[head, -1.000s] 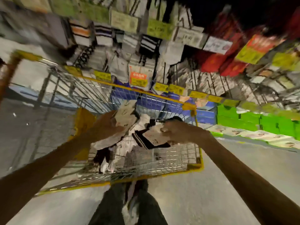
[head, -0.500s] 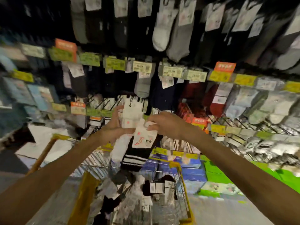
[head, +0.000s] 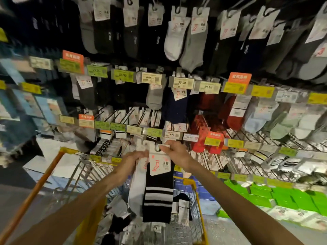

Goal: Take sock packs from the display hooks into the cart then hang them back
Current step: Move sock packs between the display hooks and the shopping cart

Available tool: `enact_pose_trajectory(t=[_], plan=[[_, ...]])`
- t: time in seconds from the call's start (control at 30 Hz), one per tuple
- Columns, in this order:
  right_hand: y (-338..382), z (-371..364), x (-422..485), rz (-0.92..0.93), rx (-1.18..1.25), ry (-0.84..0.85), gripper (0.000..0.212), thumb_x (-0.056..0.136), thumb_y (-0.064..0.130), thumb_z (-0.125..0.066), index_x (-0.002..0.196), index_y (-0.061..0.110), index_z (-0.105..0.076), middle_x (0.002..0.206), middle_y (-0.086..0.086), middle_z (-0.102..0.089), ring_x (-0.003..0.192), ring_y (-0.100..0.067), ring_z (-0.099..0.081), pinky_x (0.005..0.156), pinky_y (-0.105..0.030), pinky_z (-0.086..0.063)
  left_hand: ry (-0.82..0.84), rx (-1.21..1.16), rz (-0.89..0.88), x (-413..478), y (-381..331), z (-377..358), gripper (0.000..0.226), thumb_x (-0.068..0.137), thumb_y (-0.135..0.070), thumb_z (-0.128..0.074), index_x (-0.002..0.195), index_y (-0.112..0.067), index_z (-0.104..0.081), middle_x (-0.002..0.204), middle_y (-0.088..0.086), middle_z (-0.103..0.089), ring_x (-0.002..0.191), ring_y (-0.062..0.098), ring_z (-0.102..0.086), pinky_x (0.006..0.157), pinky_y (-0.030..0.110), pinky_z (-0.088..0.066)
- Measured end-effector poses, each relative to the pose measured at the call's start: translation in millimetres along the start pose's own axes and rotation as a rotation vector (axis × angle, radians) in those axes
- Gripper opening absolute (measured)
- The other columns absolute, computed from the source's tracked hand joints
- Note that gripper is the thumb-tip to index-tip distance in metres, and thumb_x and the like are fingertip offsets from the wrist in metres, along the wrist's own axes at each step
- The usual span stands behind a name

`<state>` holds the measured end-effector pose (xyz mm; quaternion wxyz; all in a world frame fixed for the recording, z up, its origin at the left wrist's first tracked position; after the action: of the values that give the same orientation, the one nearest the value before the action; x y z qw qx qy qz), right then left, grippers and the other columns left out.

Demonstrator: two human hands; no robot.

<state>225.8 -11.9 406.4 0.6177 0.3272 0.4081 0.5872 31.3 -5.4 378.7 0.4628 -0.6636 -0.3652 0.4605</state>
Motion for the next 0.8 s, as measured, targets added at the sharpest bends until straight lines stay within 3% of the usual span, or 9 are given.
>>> enact_pose_trajectory(t=[0.1, 0.2, 0.27, 0.33, 0.43, 0.53, 0.6, 0.73, 0.8], plan=[[-24, -18, 10, -0.083, 0.132, -0.015, 0.02, 0.095, 0.025, -0.062, 0.097, 0.005, -0.066, 0.093, -0.015, -0.067, 0.085, -0.021, -0.064, 0.078, -0.031, -0.051, 0.07, 0.101, 0.008, 5, 23, 6, 0.027, 0.093, -0.026, -0.065, 0.114, -0.01, -0.073, 0.112, 0.006, -0.074, 0.108, 0.023, -0.068, 0.091, 0.032, -0.053], [-37, -31, 16, -0.136, 0.211, -0.069, 0.026, 0.094, 0.019, -0.064, 0.102, -0.005, -0.069, 0.1, -0.023, -0.068, 0.085, -0.02, -0.063, 0.071, -0.015, -0.045, 0.081, 0.233, -0.04, 13, 38, 18, 0.017, 0.084, -0.012, -0.076, 0.1, -0.007, -0.077, 0.098, -0.001, -0.077, 0.095, 0.012, -0.072, 0.076, 0.014, -0.053], [-50, -44, 28, -0.173, 0.308, -0.065, 0.026, 0.093, 0.015, -0.064, 0.104, -0.008, -0.067, 0.105, -0.028, -0.067, 0.092, -0.024, -0.065, 0.07, -0.014, -0.046, 0.093, 0.231, -0.024, 26, 48, 30, 0.019, 0.082, -0.008, -0.077, 0.098, 0.002, -0.076, 0.096, 0.006, -0.077, 0.092, 0.016, -0.073, 0.077, 0.019, -0.055], [-59, -58, 40, -0.274, 0.412, -0.051, 0.021, 0.092, 0.008, -0.064, 0.105, -0.007, -0.066, 0.095, -0.016, -0.07, 0.087, -0.016, -0.066, 0.07, -0.01, -0.049, 0.091, 0.218, 0.012, 41, 53, 43, 0.024, 0.083, -0.012, -0.077, 0.098, 0.007, -0.073, 0.098, 0.011, -0.076, 0.092, 0.019, -0.072, 0.078, 0.023, -0.056], [-76, -73, 63, -0.387, 0.579, -0.016, 0.034, 0.088, 0.008, -0.069, 0.117, -0.008, -0.064, 0.114, -0.019, -0.068, 0.108, -0.033, -0.065, 0.091, -0.037, -0.055, 0.096, 0.312, 0.002, 71, 61, 61, 0.02, 0.081, -0.024, -0.079, 0.088, -0.005, -0.077, 0.088, 0.001, -0.076, 0.087, 0.014, -0.072, 0.071, 0.018, -0.053], [-88, -92, 79, -0.461, 0.709, -0.019, 0.029, 0.086, 0.011, -0.071, 0.113, 0.001, -0.069, 0.111, -0.016, -0.071, 0.106, -0.034, -0.066, 0.078, -0.038, -0.057, 0.122, 0.421, -0.032, 98, 72, 76, 0.021, 0.079, -0.032, -0.081, 0.082, -0.012, -0.077, 0.084, -0.001, -0.075, 0.082, 0.015, -0.072, 0.07, 0.024, -0.054], [-97, -104, 89, -0.485, 0.753, -0.047, 0.033, 0.078, 0.008, -0.076, 0.11, 0.003, -0.07, 0.115, -0.019, -0.068, 0.111, -0.039, -0.063, 0.086, -0.044, -0.055, 0.125, 0.442, -0.054, 114, 80, 86, 0.02, 0.078, -0.032, -0.082, 0.079, -0.013, -0.077, 0.079, -0.003, -0.074, 0.078, 0.014, -0.07, 0.069, 0.025, -0.053], [-107, -115, 108, -0.464, 0.714, -0.083, 0.029, 0.079, -0.007, -0.07, 0.106, 0.002, -0.07, 0.105, -0.017, -0.072, 0.089, -0.028, -0.07, 0.077, -0.038, -0.057, 0.105, 0.437, -0.049, 139, 88, 93, 0.004, 0.078, -0.024, -0.083, 0.077, -0.024, -0.079, 0.08, -0.004, -0.075, 0.078, 0.014, -0.072, 0.067, 0.027, -0.053], [-115, -114, 118, -0.436, 0.709, -0.137, 0.027, 0.078, -0.009, -0.07, 0.102, 0.001, -0.071, 0.1, -0.017, -0.073, 0.085, -0.026, -0.069, 0.073, -0.035, -0.056, 0.055, 0.397, 0.004, 151, 93, 92, 0.008, 0.077, -0.021, -0.084, 0.074, -0.026, -0.079, 0.079, -0.005, -0.075, 0.077, 0.012, -0.071, 0.065, 0.02, -0.051]])
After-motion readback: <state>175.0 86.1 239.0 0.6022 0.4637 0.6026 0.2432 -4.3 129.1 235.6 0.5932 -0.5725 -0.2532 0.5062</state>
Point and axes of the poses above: each hand's wrist, its own x-axis towards the middle knuckle, its own z-axis out of the back of the hand, y = z × x, the point moved 1 cm from there along x, towards the middle knuckle
